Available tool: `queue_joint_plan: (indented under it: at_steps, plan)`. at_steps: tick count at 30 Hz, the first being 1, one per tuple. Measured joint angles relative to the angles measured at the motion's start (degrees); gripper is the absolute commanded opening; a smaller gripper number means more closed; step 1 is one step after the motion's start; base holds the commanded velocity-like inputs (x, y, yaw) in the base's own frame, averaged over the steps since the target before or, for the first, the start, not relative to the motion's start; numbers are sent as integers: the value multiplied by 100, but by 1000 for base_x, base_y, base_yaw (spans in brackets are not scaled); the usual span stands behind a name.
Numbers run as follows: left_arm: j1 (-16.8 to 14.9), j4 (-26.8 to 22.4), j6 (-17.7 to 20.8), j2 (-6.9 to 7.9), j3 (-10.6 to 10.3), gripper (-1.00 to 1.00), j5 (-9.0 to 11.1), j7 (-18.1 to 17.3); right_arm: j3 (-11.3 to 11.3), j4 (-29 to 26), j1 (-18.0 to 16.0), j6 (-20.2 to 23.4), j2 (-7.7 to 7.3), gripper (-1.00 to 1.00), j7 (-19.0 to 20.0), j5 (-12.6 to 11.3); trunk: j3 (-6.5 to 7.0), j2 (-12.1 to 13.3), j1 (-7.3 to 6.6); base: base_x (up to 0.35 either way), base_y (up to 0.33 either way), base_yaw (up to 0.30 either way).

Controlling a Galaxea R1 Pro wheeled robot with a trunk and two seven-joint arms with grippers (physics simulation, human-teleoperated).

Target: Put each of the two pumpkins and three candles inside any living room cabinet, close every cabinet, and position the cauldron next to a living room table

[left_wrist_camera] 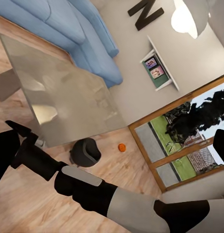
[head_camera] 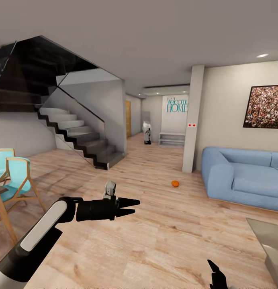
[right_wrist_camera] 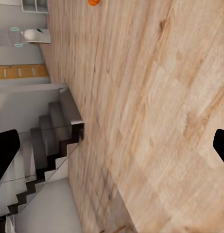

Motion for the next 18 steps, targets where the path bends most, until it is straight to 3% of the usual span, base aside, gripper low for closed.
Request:
queue_joint_plan:
  at_steps: [18]
  plan:
    - [1, -1, 0, 1, 1, 100, -1, -7, 1, -8, -1, 26, 2, 100, -77, 25, -448, -722, 396, 0, 0, 130]
